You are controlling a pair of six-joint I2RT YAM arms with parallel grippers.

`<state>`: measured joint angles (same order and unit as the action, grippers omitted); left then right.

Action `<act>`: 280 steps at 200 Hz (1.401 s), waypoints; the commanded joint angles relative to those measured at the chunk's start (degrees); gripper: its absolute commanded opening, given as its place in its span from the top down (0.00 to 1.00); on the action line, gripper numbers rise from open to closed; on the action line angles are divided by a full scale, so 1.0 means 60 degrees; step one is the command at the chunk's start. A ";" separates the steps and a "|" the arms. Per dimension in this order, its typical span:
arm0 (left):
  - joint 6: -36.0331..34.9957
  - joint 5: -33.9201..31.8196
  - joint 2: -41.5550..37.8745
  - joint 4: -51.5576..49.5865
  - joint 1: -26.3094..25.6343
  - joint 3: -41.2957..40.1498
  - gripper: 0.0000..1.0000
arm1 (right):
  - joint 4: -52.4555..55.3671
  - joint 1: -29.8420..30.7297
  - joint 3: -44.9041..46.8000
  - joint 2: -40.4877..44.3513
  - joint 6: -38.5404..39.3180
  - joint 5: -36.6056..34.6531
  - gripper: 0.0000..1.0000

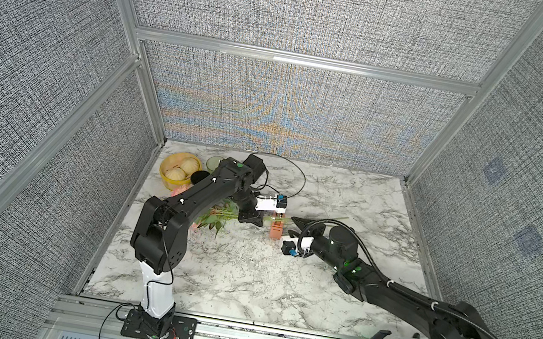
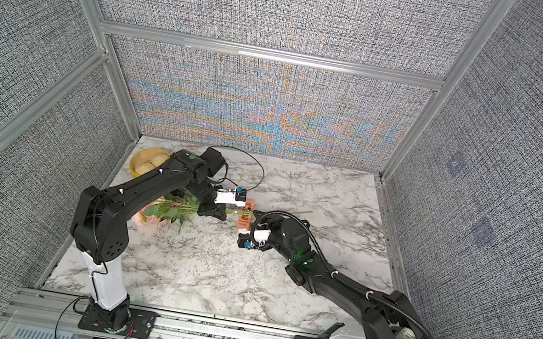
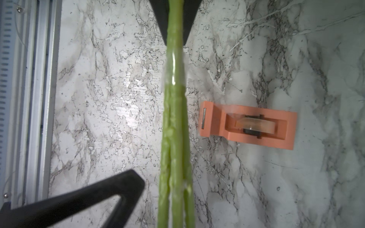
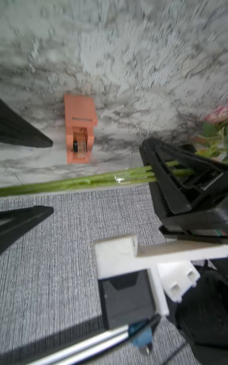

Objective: Wrap bouquets with tape
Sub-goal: Wrap the tape around the bouquet.

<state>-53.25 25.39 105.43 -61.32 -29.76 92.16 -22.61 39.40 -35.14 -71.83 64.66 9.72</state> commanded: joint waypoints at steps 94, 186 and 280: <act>-0.0726 -0.3864 -0.3454 0.6808 -0.1637 -0.4666 1.00 | 0.8513 -0.4749 -0.5999 -0.0698 -1.1884 0.6981 0.14; -0.1667 -0.4440 -0.4291 1.0312 -0.2127 -0.6470 1.00 | 1.5726 -0.3423 -1.0414 -0.5752 -0.5196 0.7488 0.16; -0.1709 -0.4506 -0.4039 1.0322 -0.2164 -0.6585 1.00 | 1.7437 -0.3270 -1.1344 -0.7062 -0.2844 0.8273 0.35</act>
<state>-62.96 -1.43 80.93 -1.83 -42.65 53.04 78.52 19.77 -103.28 -114.19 43.22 57.32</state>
